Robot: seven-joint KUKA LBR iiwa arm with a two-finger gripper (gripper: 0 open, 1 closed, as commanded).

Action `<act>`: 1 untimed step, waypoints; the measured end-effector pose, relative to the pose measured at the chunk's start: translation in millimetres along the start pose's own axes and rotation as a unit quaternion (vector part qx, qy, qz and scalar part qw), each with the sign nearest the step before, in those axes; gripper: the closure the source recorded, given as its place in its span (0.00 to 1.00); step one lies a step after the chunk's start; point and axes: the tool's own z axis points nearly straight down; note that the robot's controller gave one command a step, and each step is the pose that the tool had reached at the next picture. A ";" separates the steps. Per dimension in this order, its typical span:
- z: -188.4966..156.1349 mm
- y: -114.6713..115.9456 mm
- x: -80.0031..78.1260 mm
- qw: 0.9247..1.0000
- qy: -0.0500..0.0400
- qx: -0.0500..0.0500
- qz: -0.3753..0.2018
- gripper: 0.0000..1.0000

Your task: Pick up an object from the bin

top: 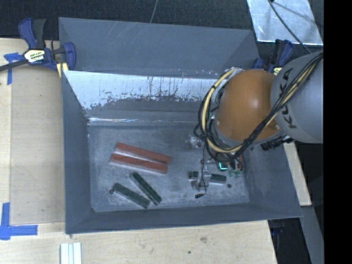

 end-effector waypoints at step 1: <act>-0.9 -0.1 -0.8 1.000 -0.001 0.000 0.000 0.00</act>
Offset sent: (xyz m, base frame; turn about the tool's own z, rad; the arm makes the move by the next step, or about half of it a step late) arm 0.0224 -0.0776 -0.0594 -0.2674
